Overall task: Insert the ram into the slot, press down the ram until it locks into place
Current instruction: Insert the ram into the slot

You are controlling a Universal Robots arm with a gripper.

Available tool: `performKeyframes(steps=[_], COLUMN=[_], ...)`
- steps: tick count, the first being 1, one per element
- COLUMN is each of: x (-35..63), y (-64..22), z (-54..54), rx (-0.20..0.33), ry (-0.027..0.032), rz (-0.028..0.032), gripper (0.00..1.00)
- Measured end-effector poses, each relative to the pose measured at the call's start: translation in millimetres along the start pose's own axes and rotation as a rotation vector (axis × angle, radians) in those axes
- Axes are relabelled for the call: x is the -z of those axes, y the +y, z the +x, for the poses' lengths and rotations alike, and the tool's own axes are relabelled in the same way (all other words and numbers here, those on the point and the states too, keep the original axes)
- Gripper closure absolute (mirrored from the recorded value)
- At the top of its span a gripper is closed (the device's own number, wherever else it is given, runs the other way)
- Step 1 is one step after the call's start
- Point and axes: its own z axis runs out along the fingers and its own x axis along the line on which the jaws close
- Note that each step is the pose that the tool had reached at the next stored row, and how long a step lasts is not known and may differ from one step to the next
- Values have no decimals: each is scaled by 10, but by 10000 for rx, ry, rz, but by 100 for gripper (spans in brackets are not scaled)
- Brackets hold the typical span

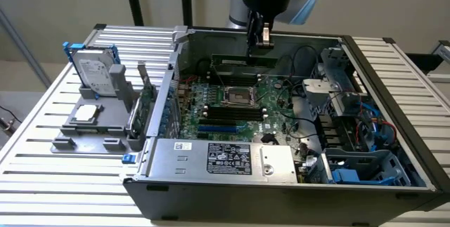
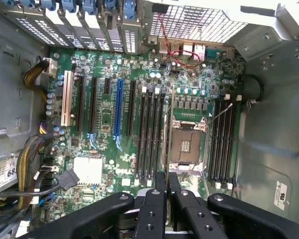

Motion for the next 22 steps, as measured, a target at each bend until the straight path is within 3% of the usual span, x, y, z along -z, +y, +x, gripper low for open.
performKeyframes(steps=[11,22], x=[-197,-394], y=[-6,-11], z=[41,92], rx=[212,211], ry=[8,12], rz=[-17,20], gripper=[87,87])
